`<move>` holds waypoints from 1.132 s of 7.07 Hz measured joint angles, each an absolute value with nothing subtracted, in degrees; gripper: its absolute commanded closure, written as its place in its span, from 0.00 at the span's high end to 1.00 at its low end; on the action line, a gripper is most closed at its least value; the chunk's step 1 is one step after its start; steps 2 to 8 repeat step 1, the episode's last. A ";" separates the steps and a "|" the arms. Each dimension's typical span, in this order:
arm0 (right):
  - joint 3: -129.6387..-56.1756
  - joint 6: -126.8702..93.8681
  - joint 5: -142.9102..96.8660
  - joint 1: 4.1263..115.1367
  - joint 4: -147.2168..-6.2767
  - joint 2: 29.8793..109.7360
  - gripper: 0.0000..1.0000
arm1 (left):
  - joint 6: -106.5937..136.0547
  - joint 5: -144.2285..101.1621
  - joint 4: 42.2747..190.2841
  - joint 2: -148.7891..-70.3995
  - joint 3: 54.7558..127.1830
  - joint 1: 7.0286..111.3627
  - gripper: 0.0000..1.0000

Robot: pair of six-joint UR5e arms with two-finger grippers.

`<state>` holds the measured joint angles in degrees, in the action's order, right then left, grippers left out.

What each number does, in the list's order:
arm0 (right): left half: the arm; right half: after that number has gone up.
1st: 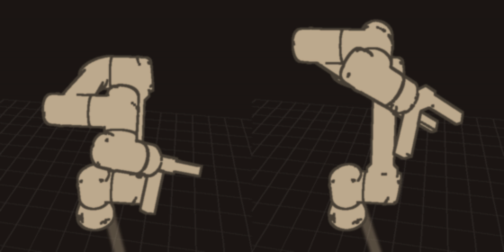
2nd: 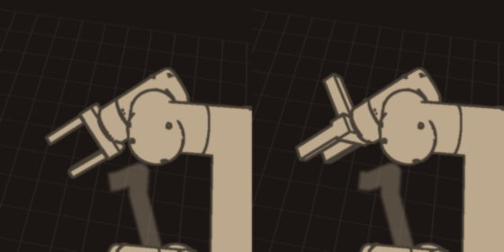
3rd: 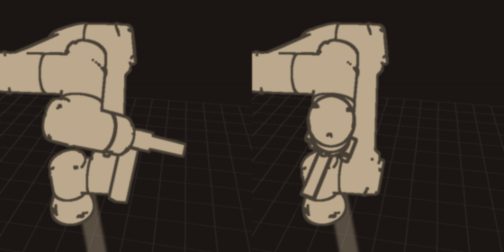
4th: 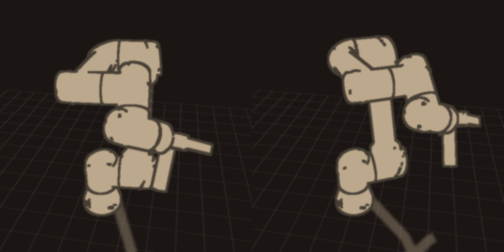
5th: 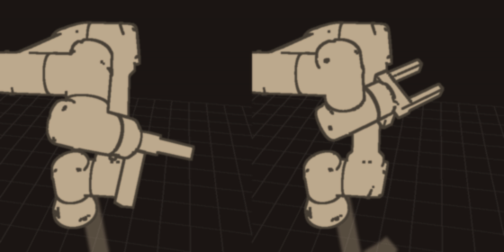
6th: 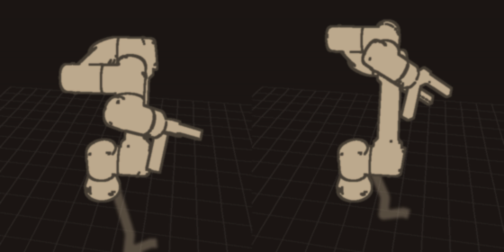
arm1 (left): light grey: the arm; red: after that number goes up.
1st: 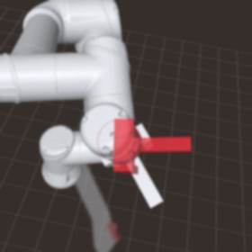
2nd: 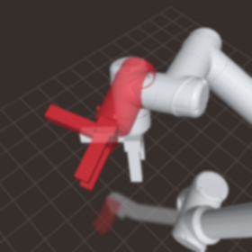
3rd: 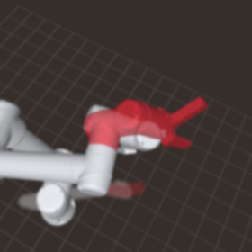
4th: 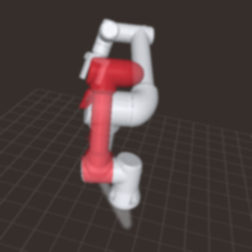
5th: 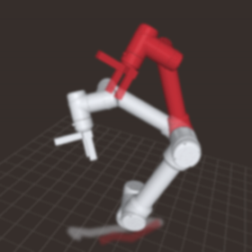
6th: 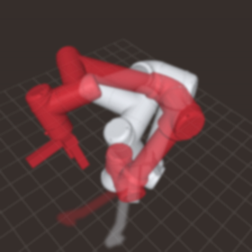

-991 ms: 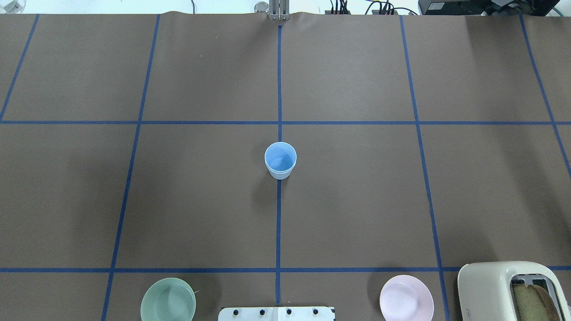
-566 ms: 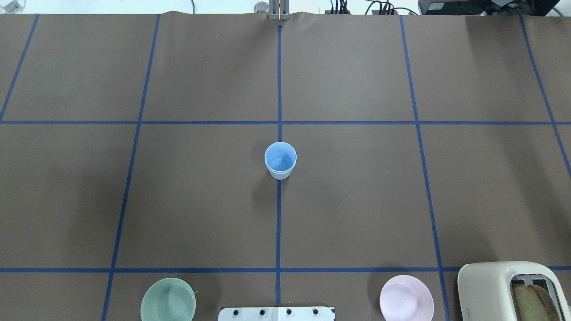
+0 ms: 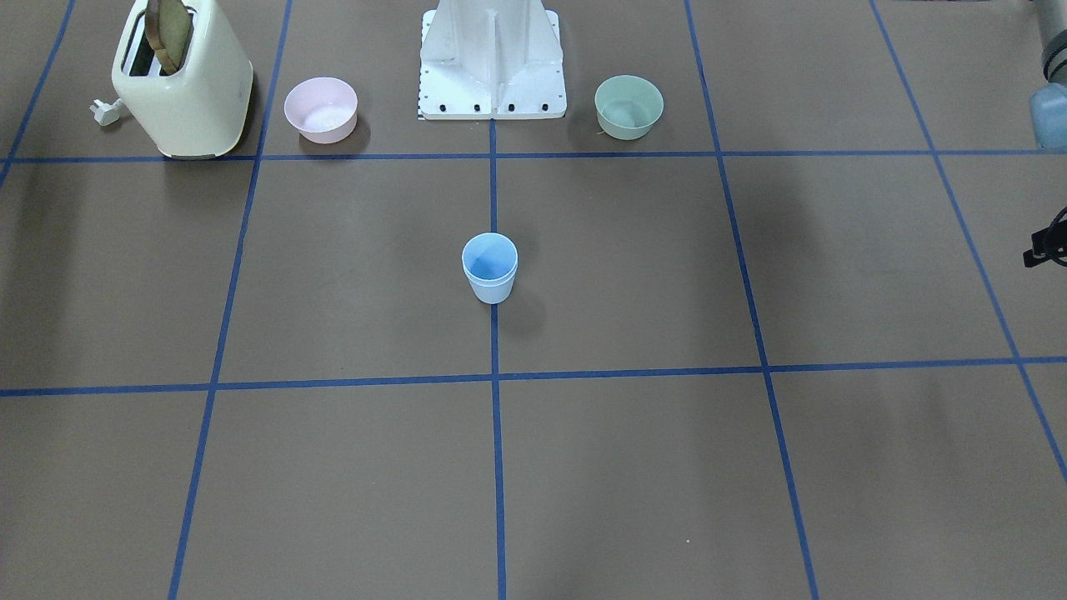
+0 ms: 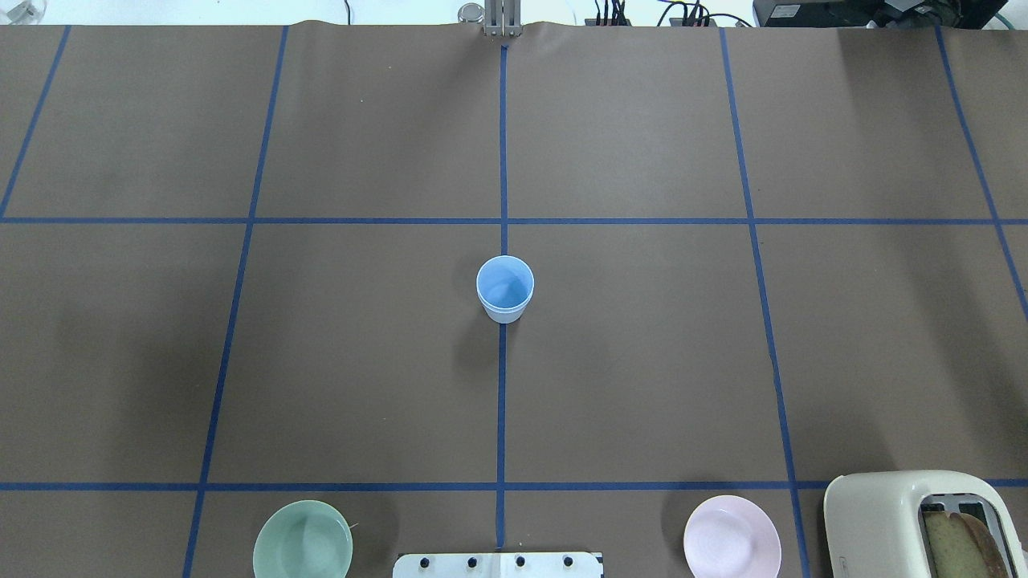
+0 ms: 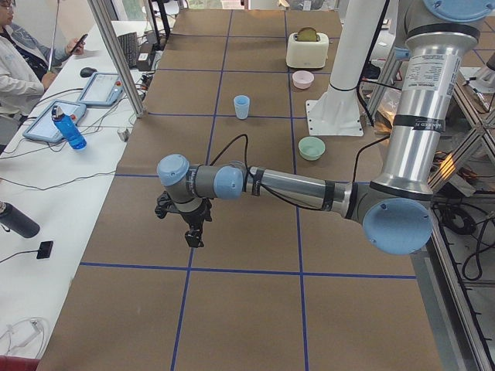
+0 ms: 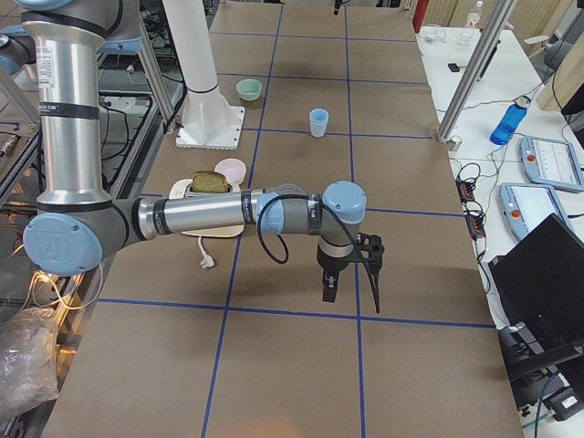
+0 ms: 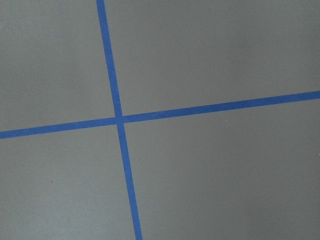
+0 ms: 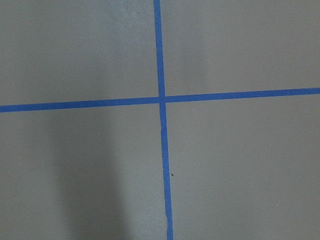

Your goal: Stack blue cups with both arms

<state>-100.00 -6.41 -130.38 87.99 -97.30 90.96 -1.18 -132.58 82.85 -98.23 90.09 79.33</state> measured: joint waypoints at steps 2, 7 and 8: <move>-100.03 -6.41 -130.45 87.99 -97.28 91.01 1.00 | -1.55 -132.76 83.05 -97.96 90.20 79.38 0.99; -100.03 -6.41 -130.45 87.99 -97.28 91.01 1.00 | -1.55 -132.76 83.05 -97.96 90.20 79.38 0.99; -100.03 -6.41 -130.45 87.99 -97.28 91.01 1.00 | -1.55 -132.76 83.05 -97.96 90.20 79.38 0.99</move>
